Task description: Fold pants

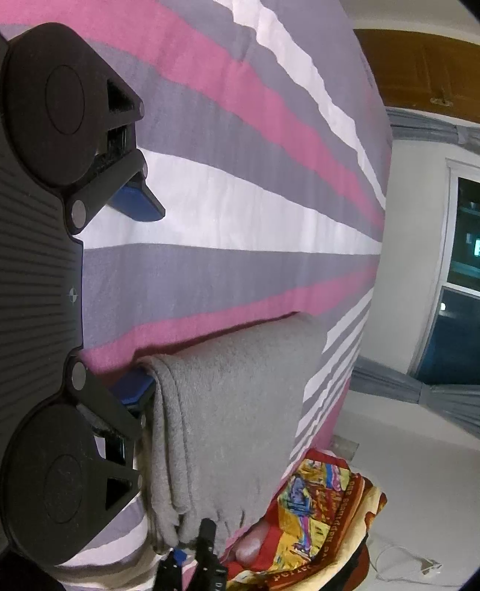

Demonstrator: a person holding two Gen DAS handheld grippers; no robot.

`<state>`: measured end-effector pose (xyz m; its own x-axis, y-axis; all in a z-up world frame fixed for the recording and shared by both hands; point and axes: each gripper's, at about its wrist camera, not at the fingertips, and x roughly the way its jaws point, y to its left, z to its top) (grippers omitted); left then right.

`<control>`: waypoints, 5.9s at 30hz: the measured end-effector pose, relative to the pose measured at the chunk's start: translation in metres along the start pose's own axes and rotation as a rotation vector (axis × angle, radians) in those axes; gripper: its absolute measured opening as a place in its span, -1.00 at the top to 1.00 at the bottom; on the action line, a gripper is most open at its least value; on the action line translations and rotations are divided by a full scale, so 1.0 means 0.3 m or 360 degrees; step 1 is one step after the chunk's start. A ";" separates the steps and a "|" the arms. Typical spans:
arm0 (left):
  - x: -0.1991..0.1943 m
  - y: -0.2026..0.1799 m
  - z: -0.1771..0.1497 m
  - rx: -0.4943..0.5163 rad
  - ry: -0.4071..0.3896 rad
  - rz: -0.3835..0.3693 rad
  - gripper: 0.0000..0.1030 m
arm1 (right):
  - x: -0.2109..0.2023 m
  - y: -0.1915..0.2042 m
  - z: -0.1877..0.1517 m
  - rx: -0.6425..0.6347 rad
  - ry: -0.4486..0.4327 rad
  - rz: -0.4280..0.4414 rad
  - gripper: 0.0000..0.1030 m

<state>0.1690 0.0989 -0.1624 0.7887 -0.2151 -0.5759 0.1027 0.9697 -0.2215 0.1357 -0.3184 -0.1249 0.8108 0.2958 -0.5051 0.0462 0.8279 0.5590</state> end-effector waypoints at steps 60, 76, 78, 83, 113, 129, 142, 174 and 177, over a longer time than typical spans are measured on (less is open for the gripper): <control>-0.002 -0.001 -0.011 -0.0052 -0.0067 -0.0004 -0.73 | -0.006 0.112 0.091 -0.0163 -0.0005 0.0064 0.68; 0.012 -0.003 -0.009 -0.0030 -0.0045 -0.0008 -0.73 | -0.136 -0.007 0.032 0.0127 -0.0133 0.0101 -0.47; 0.011 -0.013 -0.010 -0.0010 -0.0051 0.0006 -0.73 | -0.136 -0.033 0.024 0.0178 -0.0100 0.0127 -0.41; 0.011 -0.009 -0.010 -0.0028 -0.0046 0.0004 -0.73 | -0.027 -0.058 0.030 0.0290 0.0096 0.0140 -0.30; 0.014 0.018 0.093 -0.0193 -0.0071 -0.0231 -0.72 | -0.102 0.015 0.059 -0.0100 -0.0015 0.0014 -0.33; 0.376 -0.022 0.310 -0.0062 0.0265 -0.0190 -0.76 | 0.142 0.101 0.198 -0.0568 0.0174 -0.0136 -0.50; 0.599 -0.038 0.471 -0.0025 0.0304 -0.0118 -0.80 | 0.324 0.124 0.297 -0.0737 0.0312 -0.0182 -0.70; 0.349 -0.125 0.303 0.0131 0.0289 -0.0090 -0.80 | 0.150 0.119 0.193 -0.0558 0.0424 -0.0213 -0.75; 0.311 -0.133 0.283 0.0154 0.0293 -0.0084 -0.80 | 0.132 0.131 0.182 -0.0558 0.0437 -0.0211 -0.75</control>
<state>0.2902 0.0501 -0.1405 0.6576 -0.2746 -0.7015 0.2054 0.9613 -0.1837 0.2015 -0.3003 -0.0871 0.6245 0.2524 -0.7391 -0.0992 0.9643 0.2455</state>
